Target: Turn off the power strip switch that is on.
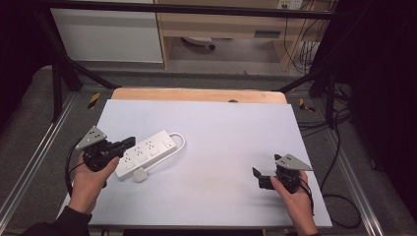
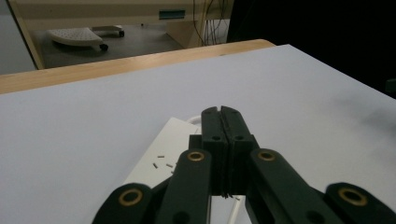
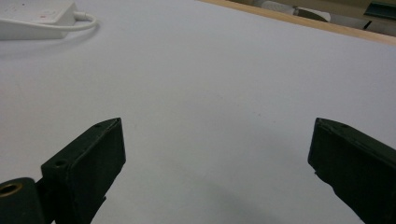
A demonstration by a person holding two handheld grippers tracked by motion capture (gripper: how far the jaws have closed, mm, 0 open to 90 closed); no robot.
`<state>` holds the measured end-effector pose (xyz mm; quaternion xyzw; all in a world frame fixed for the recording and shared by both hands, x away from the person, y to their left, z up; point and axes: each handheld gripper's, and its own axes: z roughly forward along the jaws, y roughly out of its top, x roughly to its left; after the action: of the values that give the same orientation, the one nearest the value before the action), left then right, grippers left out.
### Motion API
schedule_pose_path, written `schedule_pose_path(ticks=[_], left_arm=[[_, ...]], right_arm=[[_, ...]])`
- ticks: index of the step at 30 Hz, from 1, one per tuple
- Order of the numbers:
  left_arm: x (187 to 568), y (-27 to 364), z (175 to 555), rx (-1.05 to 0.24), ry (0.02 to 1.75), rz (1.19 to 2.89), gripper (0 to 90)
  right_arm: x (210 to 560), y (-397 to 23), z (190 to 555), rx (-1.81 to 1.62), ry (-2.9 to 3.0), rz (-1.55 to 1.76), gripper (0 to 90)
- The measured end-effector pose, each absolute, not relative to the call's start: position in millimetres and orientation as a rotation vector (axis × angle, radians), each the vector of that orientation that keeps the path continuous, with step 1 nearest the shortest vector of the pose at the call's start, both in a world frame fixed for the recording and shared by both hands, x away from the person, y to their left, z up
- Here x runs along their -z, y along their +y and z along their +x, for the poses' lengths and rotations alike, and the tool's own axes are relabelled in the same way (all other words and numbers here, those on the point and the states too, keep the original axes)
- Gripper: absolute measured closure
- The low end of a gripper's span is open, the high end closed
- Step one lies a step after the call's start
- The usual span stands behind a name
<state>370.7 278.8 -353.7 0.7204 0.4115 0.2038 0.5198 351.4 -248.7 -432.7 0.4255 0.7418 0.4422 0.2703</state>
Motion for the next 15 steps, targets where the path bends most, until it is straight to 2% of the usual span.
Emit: schedule_pose_path(ticks=[15], left_arm=[[354.3,281.7,381.4,-0.464,1.005,1.741,90.0]], right_arm=[[432.5,-249.4,351.4,-1.194,1.997,1.147,4.5]])
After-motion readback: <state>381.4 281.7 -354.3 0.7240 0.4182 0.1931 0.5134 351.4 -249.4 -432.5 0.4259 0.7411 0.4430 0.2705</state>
